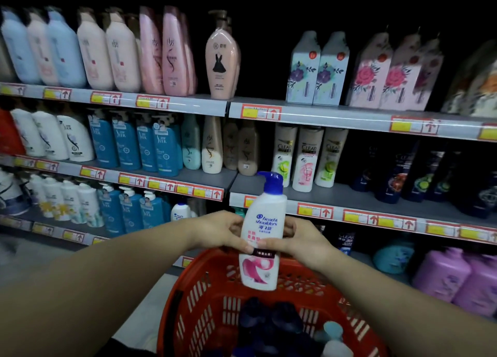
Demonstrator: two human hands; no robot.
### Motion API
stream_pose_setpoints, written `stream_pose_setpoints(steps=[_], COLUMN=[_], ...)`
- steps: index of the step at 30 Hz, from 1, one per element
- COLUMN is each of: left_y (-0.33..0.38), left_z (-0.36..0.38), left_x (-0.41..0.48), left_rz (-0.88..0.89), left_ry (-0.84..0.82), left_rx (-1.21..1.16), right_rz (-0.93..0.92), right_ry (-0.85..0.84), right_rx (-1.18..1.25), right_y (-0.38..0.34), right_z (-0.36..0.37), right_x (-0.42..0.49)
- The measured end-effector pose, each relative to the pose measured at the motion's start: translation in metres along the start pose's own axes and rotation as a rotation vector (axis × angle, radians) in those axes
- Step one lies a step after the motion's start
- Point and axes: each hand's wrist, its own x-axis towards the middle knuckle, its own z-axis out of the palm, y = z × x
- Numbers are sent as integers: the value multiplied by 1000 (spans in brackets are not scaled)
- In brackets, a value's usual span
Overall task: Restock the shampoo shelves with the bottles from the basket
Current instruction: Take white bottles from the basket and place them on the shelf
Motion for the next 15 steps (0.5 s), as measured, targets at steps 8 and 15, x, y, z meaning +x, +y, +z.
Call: stream_pose_setpoints(steps=[8, 15], left_y=[3, -7], left_z=[-1, -21], left_x=[-6, -13], left_rz=[20, 32], left_ry=[69, 165], left_rx=[20, 30], right_rz=[-1, -5], right_ry=[36, 140], right_rx=[53, 104], right_y=[-3, -11], right_z=[4, 35], right_x=[-4, 21])
